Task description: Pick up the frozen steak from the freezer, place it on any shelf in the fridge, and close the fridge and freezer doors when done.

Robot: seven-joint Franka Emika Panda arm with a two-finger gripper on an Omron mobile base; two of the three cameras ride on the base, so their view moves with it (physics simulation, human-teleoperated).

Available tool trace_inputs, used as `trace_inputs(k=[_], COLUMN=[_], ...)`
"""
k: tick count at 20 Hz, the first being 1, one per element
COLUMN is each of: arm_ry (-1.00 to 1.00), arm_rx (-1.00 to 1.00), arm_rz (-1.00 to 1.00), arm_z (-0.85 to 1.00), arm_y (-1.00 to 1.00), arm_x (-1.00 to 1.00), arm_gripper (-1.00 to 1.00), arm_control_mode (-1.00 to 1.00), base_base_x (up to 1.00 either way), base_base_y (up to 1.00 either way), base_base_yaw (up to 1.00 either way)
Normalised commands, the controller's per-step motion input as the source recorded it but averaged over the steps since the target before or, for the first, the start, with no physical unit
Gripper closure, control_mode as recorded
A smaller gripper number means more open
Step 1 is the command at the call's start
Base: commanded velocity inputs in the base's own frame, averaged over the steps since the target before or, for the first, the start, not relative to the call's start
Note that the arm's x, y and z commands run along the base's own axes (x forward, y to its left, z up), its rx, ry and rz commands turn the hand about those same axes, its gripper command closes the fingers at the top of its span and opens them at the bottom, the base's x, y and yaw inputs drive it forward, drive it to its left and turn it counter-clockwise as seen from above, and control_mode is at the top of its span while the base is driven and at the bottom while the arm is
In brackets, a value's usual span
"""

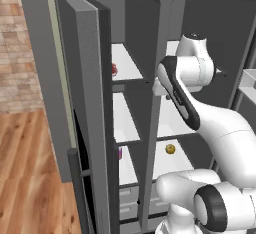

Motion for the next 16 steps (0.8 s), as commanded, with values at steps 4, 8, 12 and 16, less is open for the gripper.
trace_inputs(k=[4, 8, 12, 16], arm_ry=[-0.01, -0.07, -0.12, -0.16], arm_rx=[0.0, 0.02, 0.06, 0.03], arm_rz=[0.0, 0.0, -0.04, -0.05], arm_z=[0.0, 0.0, -0.08, -0.3], arm_y=[0.0, 0.0, 0.01, 0.0], arm_x=[-0.23, -0.57, -0.29, -0.35], arm_gripper=[-1.0, -1.0, -1.0, -1.0], arm_control_mode=[-1.0, -1.0, -1.0, -1.0], base_base_x=[0.0, 0.0, 0.0, 0.0], base_base_y=[0.0, 0.0, 0.0, 0.0], base_base_yaw=[0.0, 0.0, 0.0, 0.0])
